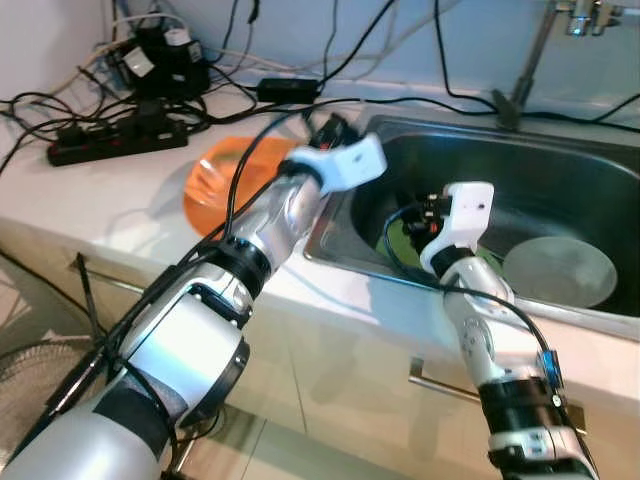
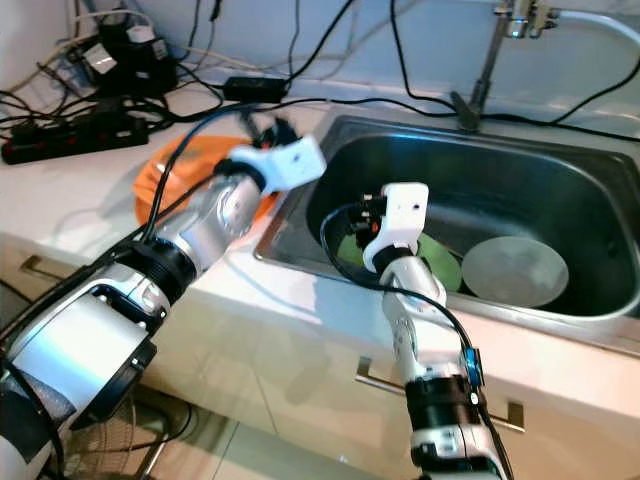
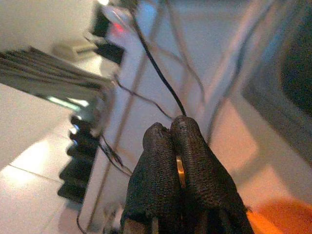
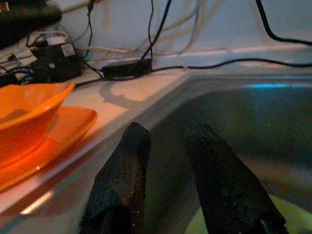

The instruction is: Kitchen organization

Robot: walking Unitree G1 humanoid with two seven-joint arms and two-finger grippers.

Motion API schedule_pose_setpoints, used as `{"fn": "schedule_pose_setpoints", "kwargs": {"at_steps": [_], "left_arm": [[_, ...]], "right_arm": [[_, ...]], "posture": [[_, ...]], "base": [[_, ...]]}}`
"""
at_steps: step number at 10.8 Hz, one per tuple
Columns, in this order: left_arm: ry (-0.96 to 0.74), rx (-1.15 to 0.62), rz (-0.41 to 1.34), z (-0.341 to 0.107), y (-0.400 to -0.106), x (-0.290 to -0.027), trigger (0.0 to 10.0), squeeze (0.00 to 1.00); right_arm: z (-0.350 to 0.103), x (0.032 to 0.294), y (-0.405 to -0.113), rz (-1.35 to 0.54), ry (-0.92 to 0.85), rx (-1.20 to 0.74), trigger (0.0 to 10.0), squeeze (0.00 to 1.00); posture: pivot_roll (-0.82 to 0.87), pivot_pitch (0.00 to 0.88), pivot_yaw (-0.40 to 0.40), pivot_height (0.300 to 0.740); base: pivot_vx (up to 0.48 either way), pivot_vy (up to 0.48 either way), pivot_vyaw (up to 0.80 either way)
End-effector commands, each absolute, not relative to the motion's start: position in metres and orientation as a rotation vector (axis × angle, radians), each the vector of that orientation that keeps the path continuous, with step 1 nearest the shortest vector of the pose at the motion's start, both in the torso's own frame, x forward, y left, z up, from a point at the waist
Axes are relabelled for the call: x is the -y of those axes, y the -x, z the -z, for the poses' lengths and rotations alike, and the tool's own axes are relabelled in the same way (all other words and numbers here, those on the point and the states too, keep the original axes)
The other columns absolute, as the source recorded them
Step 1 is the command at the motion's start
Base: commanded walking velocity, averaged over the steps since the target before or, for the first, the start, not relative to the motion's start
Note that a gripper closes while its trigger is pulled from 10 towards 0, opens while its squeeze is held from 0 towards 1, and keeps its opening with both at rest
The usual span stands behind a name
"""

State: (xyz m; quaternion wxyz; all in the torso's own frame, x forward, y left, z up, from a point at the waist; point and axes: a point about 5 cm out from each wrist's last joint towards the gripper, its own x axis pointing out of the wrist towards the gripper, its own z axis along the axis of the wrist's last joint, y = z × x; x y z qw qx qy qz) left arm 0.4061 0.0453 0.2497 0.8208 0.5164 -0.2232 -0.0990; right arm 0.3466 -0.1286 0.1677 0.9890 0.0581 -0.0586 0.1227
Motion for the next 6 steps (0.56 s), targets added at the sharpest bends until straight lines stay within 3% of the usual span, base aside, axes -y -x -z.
{"fn": "schedule_pose_setpoints", "kwargs": {"at_steps": [1,2,4,5,6], "left_arm": [[-0.957,0.651,0.253,-0.28,-0.396,-0.03,0.0,0.0],[-0.797,0.767,0.313,-0.294,-0.383,-0.022,10.0,0.0],[-0.534,0.864,0.447,-0.301,-0.361,-0.013,10.0,0.0],[-0.417,0.846,0.51,-0.3,-0.356,-0.012,10.0,0.0],[-0.333,0.829,0.551,-0.299,-0.354,-0.012,10.0,0.0]], "right_arm": [[-0.169,0.127,-0.349,-0.251,-0.112,0.126,10.0,0.0],[-0.169,0.128,-0.35,-0.246,-0.11,0.126,10.0,0.0],[-0.169,0.137,-0.352,-0.23,-0.11,0.132,10.0,0.0],[-0.171,0.14,-0.353,-0.226,-0.12,0.143,10.0,1.0],[-0.173,0.141,-0.353,-0.23,-0.129,0.153,10.0,1.0]], "posture": [[0.13,0.0,0.053,0.74],[0.13,0.0,0.052,0.74],[0.14,0.0,0.051,0.74],[0.13,0.0,0.055,0.74],[0.13,0.0,0.057,0.74]], "base": [[0.0,0.0,0.0],[0.0,0.0,0.0],[0.0,0.0,0.0],[0.0,0.0,0.0],[0.0,0.0,0.0]]}}
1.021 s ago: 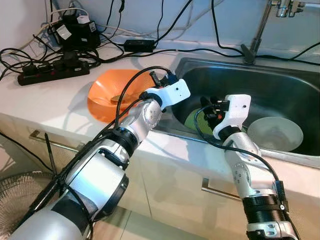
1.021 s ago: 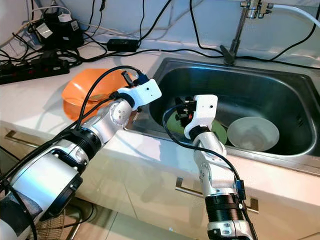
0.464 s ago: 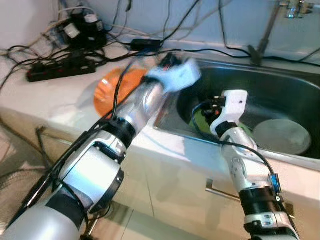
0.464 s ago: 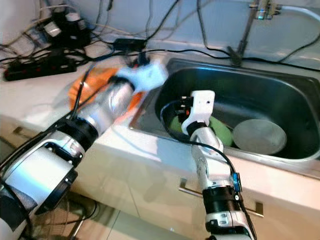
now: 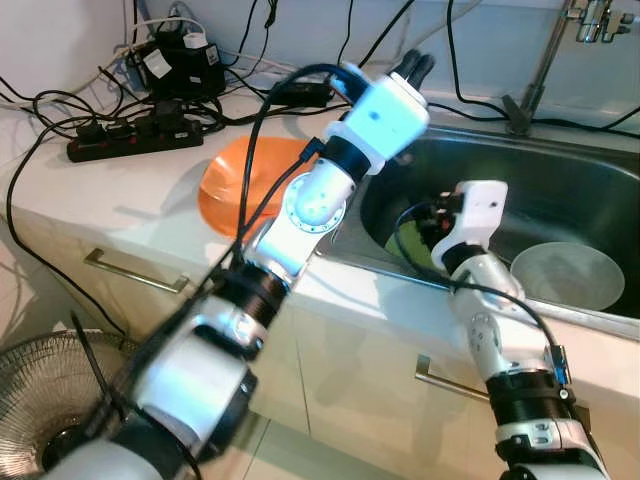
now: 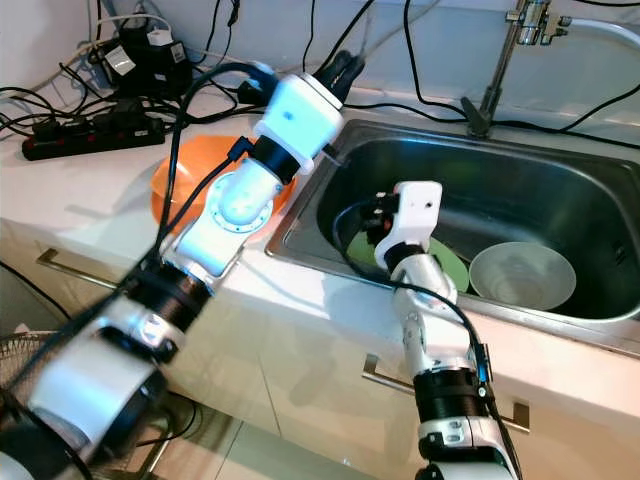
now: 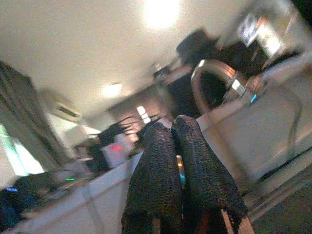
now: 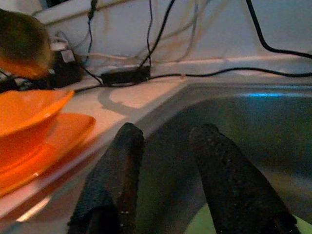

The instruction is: Kitchen organization

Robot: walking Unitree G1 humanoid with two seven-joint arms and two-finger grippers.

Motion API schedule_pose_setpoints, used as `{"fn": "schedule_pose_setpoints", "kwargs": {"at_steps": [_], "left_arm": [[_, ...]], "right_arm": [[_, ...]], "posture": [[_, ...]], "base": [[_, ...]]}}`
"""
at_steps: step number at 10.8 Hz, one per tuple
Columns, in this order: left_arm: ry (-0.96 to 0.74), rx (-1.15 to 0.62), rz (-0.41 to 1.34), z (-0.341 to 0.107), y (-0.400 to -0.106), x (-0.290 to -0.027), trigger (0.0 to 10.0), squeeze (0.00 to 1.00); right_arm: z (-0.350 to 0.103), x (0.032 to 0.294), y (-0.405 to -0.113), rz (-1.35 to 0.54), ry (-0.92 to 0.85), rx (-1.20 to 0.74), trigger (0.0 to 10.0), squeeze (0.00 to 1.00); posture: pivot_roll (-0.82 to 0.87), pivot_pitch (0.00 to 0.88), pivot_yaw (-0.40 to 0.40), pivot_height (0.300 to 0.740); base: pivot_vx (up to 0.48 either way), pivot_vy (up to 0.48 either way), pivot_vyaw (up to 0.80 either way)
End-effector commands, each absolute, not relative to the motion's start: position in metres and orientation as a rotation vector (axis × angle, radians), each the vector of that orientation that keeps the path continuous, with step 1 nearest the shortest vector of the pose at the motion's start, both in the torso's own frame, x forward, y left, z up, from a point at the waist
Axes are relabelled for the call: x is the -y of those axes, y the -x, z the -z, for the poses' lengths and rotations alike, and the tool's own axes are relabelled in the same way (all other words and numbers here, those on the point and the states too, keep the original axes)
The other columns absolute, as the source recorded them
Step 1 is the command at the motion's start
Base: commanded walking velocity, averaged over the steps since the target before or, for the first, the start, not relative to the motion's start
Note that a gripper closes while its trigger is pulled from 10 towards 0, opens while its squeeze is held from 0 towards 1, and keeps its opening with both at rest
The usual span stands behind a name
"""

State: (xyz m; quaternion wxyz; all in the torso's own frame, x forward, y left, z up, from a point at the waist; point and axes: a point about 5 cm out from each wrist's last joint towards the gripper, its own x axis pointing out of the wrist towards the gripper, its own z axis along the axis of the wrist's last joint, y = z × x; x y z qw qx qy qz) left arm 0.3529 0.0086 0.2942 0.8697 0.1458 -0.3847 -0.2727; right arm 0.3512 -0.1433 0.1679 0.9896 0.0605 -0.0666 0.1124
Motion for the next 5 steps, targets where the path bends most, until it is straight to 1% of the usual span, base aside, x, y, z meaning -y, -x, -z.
{"fn": "schedule_pose_setpoints", "kwargs": {"at_steps": [1,2,3,5], "left_arm": [[-0.192,0.789,0.614,-0.298,-0.351,-0.013,10.0,0.0],[-0.119,0.77,0.64,-0.299,-0.35,-0.014,10.0,0.0],[-0.018,0.743,0.671,-0.302,-0.351,-0.017,10.0,0.0],[0.016,0.703,0.722,-0.298,-0.351,-0.017,10.0,0.0]], "right_arm": [[-0.176,0.143,-0.352,-0.254,-0.126,0.177,10.0,1.0],[-0.179,0.143,-0.35,-0.279,-0.126,0.193,10.0,1.0],[-0.185,0.141,-0.346,-0.355,-0.143,0.224,10.0,1.0],[-0.194,0.135,-0.337,-0.493,-0.153,0.274,10.0,1.0]], "posture": [[0.13,0.0,0.061,0.74],[0.13,0.0,0.062,0.74],[0.12,0.0,0.067,0.74],[0.12,0.005,0.07,0.74]], "base": [[0.0,0.0,0.0],[0.0,0.0,0.0],[0.0,0.0,0.0],[0.0,0.0,0.0]]}}
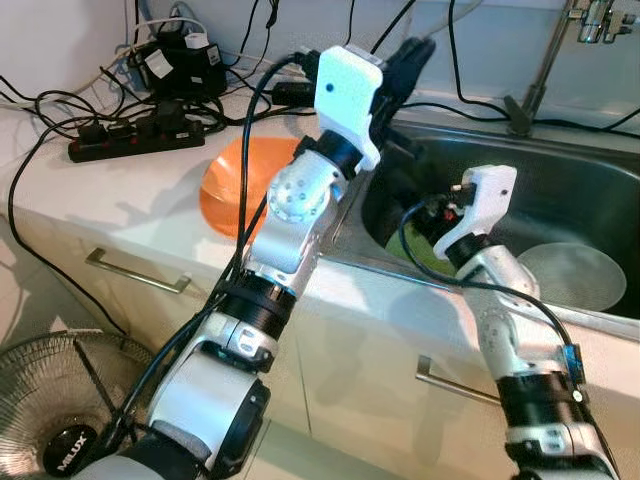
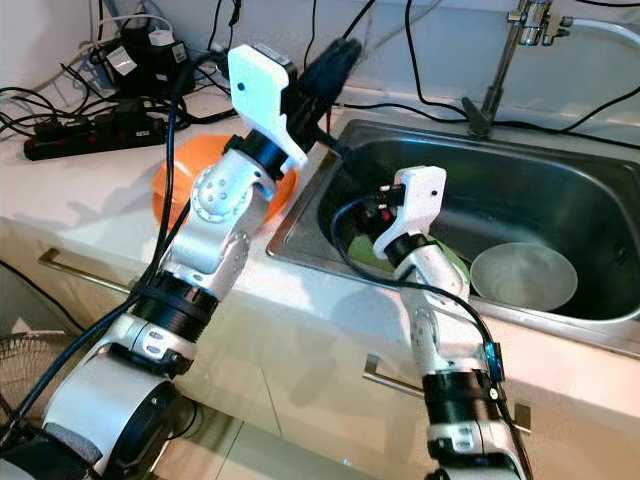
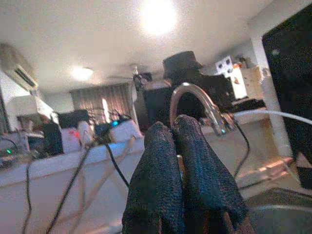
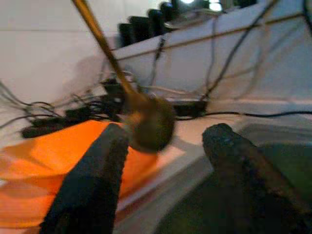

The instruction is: Kitchen organization

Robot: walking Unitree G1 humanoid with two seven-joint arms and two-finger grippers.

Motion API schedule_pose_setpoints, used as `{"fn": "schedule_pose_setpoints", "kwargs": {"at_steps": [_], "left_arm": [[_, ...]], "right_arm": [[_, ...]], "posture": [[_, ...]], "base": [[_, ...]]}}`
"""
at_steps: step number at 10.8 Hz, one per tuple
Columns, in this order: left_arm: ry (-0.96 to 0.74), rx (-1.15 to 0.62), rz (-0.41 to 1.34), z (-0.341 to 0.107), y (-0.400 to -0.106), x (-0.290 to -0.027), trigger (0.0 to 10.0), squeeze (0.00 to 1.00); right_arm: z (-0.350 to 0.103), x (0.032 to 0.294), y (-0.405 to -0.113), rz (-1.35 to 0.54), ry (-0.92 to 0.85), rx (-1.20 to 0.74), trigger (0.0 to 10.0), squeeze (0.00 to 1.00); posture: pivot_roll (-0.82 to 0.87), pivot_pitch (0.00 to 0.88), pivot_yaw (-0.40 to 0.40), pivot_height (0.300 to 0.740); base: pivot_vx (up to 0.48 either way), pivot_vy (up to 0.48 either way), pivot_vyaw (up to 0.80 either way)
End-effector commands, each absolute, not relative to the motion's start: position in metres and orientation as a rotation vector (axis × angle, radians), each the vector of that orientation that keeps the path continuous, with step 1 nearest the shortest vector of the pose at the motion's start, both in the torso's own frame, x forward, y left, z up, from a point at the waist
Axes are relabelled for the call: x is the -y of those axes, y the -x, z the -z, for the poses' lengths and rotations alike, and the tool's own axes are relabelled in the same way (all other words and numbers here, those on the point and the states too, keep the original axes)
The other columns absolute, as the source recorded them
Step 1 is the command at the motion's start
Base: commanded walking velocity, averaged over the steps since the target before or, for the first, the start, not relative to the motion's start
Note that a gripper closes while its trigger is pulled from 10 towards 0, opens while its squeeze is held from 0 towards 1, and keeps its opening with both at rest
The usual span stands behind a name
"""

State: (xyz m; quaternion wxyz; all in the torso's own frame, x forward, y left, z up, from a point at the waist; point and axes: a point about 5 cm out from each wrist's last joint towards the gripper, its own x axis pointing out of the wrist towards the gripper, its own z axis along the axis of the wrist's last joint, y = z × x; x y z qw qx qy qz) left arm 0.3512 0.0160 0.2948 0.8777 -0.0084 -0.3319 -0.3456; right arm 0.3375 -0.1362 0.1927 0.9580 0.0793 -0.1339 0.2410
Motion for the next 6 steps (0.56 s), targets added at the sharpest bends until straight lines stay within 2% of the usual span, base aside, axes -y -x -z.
{"fn": "schedule_pose_setpoints", "kwargs": {"at_steps": [1,3,4,6], "left_arm": [[0.024,0.678,0.742,-0.293,-0.35,-0.016,10.0,0.0],[0.064,0.629,0.775,-0.285,-0.349,-0.016,10.0,0.0],[0.105,0.582,0.798,-0.279,-0.349,-0.016,10.0,0.0],[0.15,0.528,0.876,-0.269,-0.341,-0.009,10.0,0.0]], "right_arm": [[-0.197,0.135,-0.333,-0.539,-0.181,0.29,10.0,1.0],[-0.199,0.13,-0.327,-0.614,-0.183,0.299,10.0,1.0],[-0.197,0.128,-0.327,-0.611,-0.165,0.289,10.0,0.0],[-0.195,0.124,-0.327,-0.62,-0.16,0.275,10.0,0.0]], "posture": [[0.12,0.006,0.069,0.74],[0.12,0.012,0.071,0.74],[0.12,0.015,0.071,0.74],[0.13,0.014,0.067,0.74]], "base": [[0.0,0.0,0.0],[0.0,0.0,0.0],[0.0,0.0,0.0],[0.0,0.0,0.0]]}}
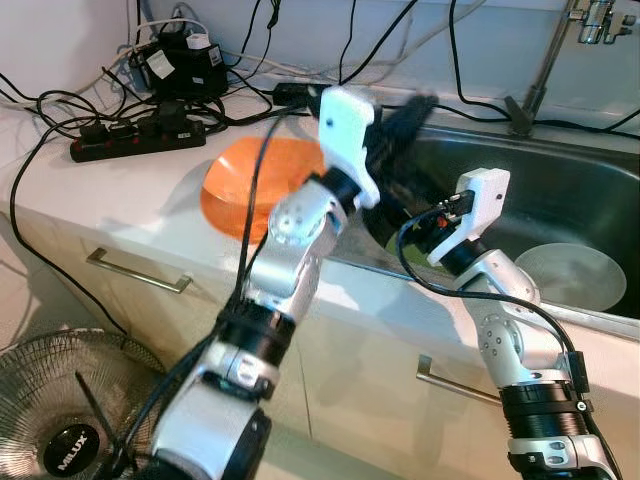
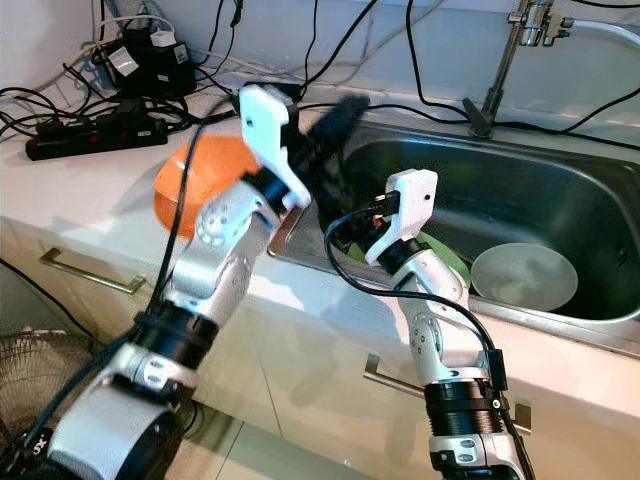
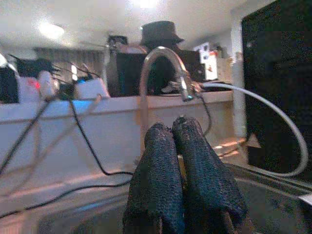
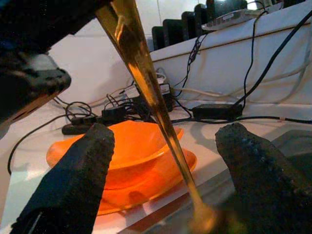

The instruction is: Kitchen organization

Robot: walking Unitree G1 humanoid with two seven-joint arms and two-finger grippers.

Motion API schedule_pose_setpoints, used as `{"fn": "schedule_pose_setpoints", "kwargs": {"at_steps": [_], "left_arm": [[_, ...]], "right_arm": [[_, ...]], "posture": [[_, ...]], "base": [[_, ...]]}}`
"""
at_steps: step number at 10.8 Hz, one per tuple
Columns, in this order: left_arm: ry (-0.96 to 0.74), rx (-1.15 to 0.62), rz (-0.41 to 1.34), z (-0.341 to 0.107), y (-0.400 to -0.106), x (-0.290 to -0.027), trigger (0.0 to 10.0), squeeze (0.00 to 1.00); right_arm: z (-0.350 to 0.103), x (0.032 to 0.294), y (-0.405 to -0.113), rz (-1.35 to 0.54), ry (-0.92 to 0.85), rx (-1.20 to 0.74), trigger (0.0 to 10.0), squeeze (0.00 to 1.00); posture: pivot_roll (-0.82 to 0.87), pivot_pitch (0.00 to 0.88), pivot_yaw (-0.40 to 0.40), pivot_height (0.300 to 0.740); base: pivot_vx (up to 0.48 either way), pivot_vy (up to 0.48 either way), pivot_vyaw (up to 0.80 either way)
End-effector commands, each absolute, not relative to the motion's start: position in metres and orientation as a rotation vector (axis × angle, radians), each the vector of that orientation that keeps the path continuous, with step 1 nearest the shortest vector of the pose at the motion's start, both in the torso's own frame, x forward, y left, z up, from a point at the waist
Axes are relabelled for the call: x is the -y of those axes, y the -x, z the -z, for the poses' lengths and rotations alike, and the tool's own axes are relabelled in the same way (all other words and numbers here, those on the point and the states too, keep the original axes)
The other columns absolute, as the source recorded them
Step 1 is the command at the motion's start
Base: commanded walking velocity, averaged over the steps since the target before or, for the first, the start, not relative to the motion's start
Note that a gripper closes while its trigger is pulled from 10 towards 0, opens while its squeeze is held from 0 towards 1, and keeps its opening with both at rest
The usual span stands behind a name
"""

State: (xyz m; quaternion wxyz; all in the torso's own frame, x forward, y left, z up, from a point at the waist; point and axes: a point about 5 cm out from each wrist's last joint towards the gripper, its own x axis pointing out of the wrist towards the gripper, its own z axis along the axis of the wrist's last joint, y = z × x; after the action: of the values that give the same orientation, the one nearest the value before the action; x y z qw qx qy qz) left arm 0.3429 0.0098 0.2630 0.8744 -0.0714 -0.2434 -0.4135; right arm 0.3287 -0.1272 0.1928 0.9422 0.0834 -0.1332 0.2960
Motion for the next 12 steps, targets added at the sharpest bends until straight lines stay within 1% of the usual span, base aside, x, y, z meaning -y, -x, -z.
{"fn": "schedule_pose_setpoints", "kwargs": {"at_steps": [1,3,5,6,7,9,12], "left_arm": [[0.156,0.517,0.897,-0.267,-0.339,-0.007,10.0,0.0],[0.16,0.481,0.953,-0.261,-0.332,-0.003,10.0,0.0],[0.162,0.462,0.965,-0.259,-0.329,-0.003,10.0,0.0],[0.164,0.46,0.964,-0.258,-0.33,-0.004,10.0,0.0],[0.162,0.453,0.96,-0.257,-0.329,-0.005,10.0,0.0],[0.161,0.444,0.961,-0.257,-0.329,-0.006,10.0,0.0],[0.168,0.439,0.965,-0.257,-0.328,-0.006,10.0,0.0]], "right_arm": [[-0.194,0.123,-0.328,-0.622,-0.156,0.27,10.0,0.0],[-0.19,0.118,-0.33,-0.617,-0.138,0.255,10.0,0.0],[-0.176,0.116,-0.334,-0.579,-0.119,0.206,9.9,0.0],[-0.175,0.116,-0.334,-0.576,-0.122,0.203,6.0,0.0],[-0.169,0.115,-0.336,-0.558,-0.092,0.174,0.0,0.0],[-0.167,0.112,-0.336,-0.562,-0.101,0.18,0.0,0.0],[-0.167,0.114,-0.338,-0.542,-0.101,0.187,0.0,0.0]], "posture": [[0.13,0.014,0.067,0.74],[0.13,0.014,0.065,0.74],[0.14,0.016,0.064,0.74],[0.14,0.015,0.064,0.74],[0.14,0.014,0.065,0.74],[0.14,0.014,0.065,0.74],[0.14,0.014,0.066,0.74]], "base": [[0.0,0.0,0.0],[0.0,0.0,0.0],[0.0,0.0,0.0],[0.0,0.0,0.0],[0.0,0.0,0.0],[0.0,0.0,0.0],[0.0,0.0,0.0]]}}
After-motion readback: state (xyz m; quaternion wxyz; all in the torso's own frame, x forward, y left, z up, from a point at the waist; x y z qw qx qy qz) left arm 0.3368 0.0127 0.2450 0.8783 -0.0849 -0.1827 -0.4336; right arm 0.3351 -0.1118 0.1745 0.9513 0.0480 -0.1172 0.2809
